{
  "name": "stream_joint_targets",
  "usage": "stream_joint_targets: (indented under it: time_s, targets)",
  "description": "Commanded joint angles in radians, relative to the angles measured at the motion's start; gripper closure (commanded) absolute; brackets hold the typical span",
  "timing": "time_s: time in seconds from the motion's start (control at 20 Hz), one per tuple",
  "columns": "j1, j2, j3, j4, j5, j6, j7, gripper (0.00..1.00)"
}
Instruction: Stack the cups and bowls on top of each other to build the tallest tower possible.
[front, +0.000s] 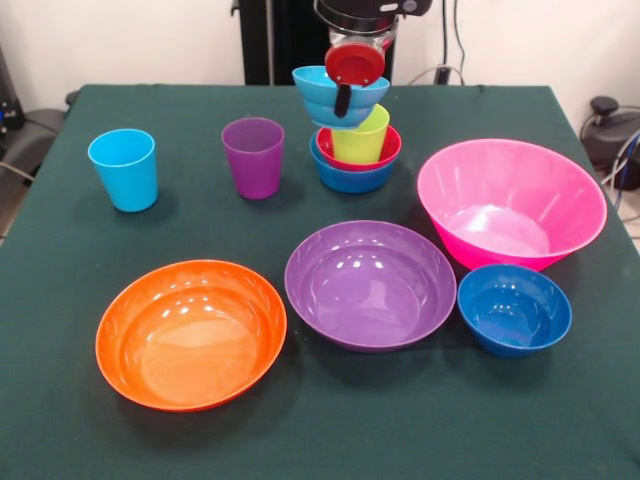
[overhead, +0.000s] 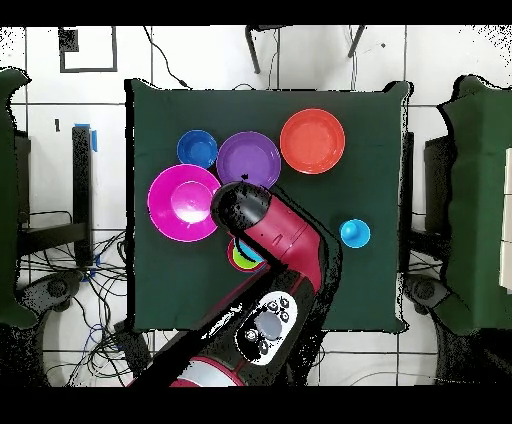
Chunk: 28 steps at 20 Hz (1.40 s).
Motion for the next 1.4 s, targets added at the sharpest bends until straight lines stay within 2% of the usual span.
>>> stream_joint_targets:
  time_s: [0.05, 1.4]
  targets:
    - [0.001, 0.027, 0.144, 0.022, -0.046, -0.016, 0.077, 1.0]
    - [0.006, 0.012, 0.143, 0.036, -0.043, -0.007, 0.078, 1.0]
